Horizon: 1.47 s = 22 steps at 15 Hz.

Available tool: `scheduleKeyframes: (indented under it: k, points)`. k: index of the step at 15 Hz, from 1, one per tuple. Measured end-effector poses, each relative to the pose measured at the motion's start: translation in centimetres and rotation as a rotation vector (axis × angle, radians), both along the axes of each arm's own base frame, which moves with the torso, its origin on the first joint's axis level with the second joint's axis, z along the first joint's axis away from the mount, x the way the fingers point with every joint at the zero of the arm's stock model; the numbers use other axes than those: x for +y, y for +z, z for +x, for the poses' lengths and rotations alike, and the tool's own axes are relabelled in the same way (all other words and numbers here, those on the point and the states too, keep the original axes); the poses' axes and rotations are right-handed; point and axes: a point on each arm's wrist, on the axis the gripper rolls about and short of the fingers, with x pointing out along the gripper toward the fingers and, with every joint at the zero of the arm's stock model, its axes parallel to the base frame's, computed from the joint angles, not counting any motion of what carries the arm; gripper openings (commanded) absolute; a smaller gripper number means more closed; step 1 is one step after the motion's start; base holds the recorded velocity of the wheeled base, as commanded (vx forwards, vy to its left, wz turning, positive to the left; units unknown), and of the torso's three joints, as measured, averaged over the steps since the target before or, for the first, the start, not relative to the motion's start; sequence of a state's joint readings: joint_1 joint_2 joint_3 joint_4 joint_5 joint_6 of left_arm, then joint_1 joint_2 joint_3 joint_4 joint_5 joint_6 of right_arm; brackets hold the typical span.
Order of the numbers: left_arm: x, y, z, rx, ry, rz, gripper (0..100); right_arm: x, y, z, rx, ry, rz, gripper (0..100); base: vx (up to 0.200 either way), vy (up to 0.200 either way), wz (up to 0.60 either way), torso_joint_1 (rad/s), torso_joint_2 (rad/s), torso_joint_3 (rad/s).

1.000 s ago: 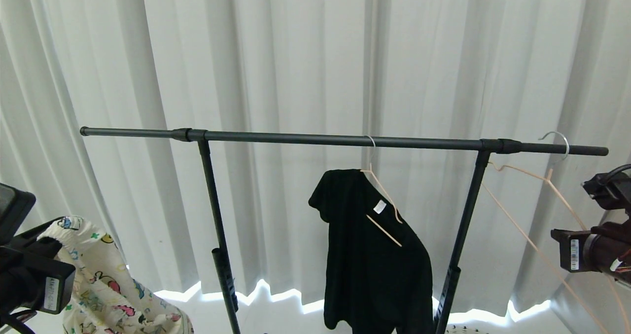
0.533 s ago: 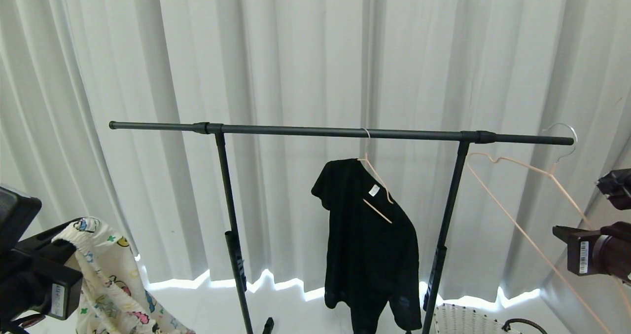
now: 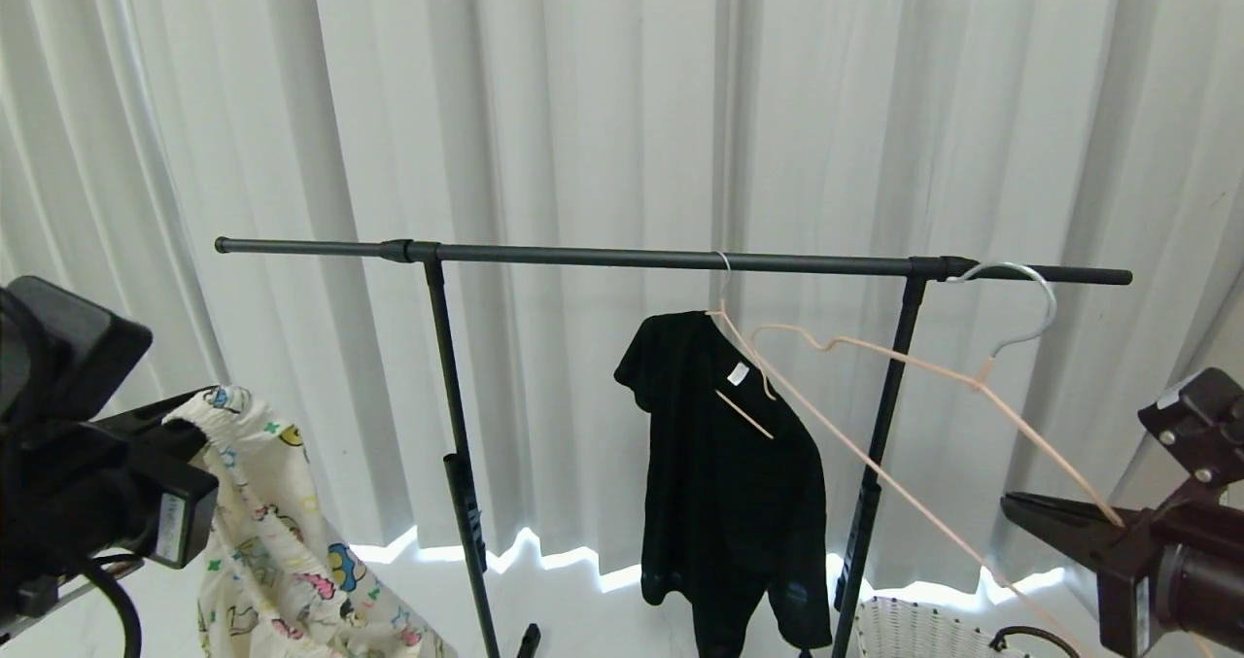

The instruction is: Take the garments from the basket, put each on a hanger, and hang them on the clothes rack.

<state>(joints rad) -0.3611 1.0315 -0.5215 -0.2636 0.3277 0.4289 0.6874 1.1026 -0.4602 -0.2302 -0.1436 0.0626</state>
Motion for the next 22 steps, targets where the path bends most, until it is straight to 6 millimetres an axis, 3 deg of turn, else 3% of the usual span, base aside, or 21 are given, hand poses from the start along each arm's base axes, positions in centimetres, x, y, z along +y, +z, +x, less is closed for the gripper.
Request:
scheduleKeyframes:
  k: [5,10,17,22]
  points:
    - [-2.7,0.6,3.4,0.225,0.025,-0.190,0,3.2,-0.3,-3.8,0.060,0.317,0.045,0,0.000,0.000,0.00,0.000,0.00,0.000]
    - [-6.1,1.7,4.8,0.299,-0.037,-0.279,0,4.5,-0.9,-4.5,0.093,0.394,0.020,0,0.000,0.000,0.00,0.000,0.00,0.000]
    - [-7.0,1.3,5.4,0.328,-0.030,-0.319,0,5.6,-0.6,-6.0,0.124,0.489,0.058,0,0.000,0.000,0.00,0.000,0.00,0.000]
    - [-7.6,0.9,5.4,0.341,-0.042,-0.307,0,6.9,0.6,-5.8,0.108,0.502,0.084,0,0.000,0.000,0.00,0.000,0.00,0.000]
